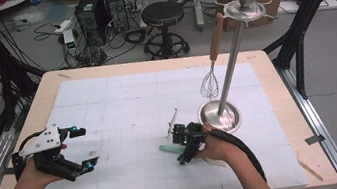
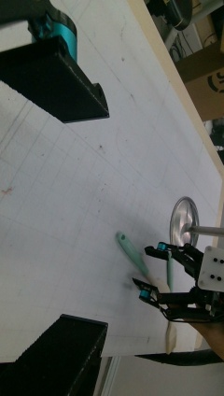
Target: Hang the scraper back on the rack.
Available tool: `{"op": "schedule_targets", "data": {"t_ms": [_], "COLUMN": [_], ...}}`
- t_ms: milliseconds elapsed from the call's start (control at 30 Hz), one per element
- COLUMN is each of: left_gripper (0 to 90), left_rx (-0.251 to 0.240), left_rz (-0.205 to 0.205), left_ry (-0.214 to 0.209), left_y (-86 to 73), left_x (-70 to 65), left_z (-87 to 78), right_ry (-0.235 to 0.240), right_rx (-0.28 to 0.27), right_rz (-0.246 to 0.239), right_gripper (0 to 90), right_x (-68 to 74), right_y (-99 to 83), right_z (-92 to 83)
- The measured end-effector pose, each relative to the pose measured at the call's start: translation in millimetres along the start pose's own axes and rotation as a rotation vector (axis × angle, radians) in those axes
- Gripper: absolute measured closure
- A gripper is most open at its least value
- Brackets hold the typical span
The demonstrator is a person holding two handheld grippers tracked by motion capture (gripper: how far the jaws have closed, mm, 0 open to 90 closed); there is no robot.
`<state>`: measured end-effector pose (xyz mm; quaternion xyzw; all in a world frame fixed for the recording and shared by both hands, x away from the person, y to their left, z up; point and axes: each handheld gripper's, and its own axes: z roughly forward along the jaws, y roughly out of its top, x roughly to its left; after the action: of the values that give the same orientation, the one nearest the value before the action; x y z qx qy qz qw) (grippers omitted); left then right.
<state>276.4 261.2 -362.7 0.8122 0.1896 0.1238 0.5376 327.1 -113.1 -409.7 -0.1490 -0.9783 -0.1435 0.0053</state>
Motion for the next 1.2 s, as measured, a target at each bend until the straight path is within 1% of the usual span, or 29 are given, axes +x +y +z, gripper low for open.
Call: {"op": "schedule_targets", "data": {"t_ms": [133, 167, 233, 267, 367, 400, 433, 500, 600, 633, 700, 767, 900, 967, 1033, 1100, 1133, 1200], "left_gripper": [1.7, 1.7, 1.7, 1.7, 1.7, 1.7, 1.7, 1.7, 1.7, 1.7, 1.7, 1.7, 1.7, 1.7, 1.7, 1.7, 1.7, 1.7], "left_rx": [0.0, 0.001, 0.001, 0.001, 0.001, 0.0, -0.001, 0.003, 0.0, 0.0, 0.0, -0.001, -0.003, -0.003, -0.002, -0.004, -0.004, 0.001], "left_rz": [0.0, 0.001, 0.003, 0.001, 0.0, 0.0, -0.004, 0.001, 0.0, 0.002, 0.001, 0.002, 0.001, 0.002, 0.002, -0.002, -0.003, -0.002], "left_ry": [0.0, 0.0, -0.001, 0.0, -0.001, 0.0, 0.002, 0.002, 0.0, 0.0, 0.0, -0.001, -0.001, -0.001, -0.001, 0.003, 0.003, 0.003], "left_y": [-0.1, -0.1, 0.0, 0.0, -0.1, -0.1, -0.2, -0.2, 0.1, 0.1, 0.0, 0.1, 0.2, 0.2, 0.0, -0.4, -0.7, -1.1], "left_x": [0.0, 0.0, 0.1, 0.0, 0.1, 0.2, 0.2, 0.3, -0.6, -0.4, -0.5, -0.6, -1.2, -1.1, -0.7, -0.3, 0.2, 0.9], "left_z": [0.2, 0.2, 0.3, 0.3, 0.1, 0.2, 0.4, 0.7, 0.8, 0.6, 0.4, -0.2, -0.2, -0.4, -0.9, -1.1, -1.2, -1.6], "right_ry": [-0.007, -0.003, -0.012, -0.02, -0.024, -0.031, -0.037, -0.054, -0.061, -0.059, -0.068, -0.074, -0.091, -0.082, -0.066, -0.053, -0.039, -0.025], "right_rx": [0.013, 0.017, 0.018, 0.012, 0.021, 0.021, 0.028, 0.047, 0.08, 0.087, 0.103, 0.114, 0.124, 0.114, 0.094, 0.073, 0.057, 0.046], "right_rz": [-0.001, -0.002, -0.002, -0.011, -0.005, -0.01, 0.0, -0.008, -0.004, -0.013, -0.013, 0.0, -0.019, -0.005, -0.006, -0.011, -0.016, -0.024], "right_gripper": [50.2, 53.4, 57.1, 59.4, 67.2, 68.0, 69.1, 69.6, 72.2, 74.0, 74.6, 75.1, 76.6, 77.0, 77.1, 77.2, 77.2, 77.3], "right_x": [-0.3, -0.8, -0.3, -1.2, -0.8, -0.5, 0.6, 3.4, 6.0, 6.7, 8.2, 9.2, 10.2, 10.9, 8.4, 6.6, 5.2, 6.3], "right_y": [-0.4, -0.5, -0.7, -0.7, -0.7, -0.3, 0.5, 3.0, 6.8, 8.0, 10.0, 11.4, 12.4, 11.5, 9.0, 6.6, 5.1, 3.8], "right_z": [0.2, 0.1, 0.4, 0.7, -0.1, 0.1, 0.2, 1.1, 1.4, 1.7, 2.1, 2.1, 2.1, 2.1, 1.5, 0.9, 0.7, -0.8]}}
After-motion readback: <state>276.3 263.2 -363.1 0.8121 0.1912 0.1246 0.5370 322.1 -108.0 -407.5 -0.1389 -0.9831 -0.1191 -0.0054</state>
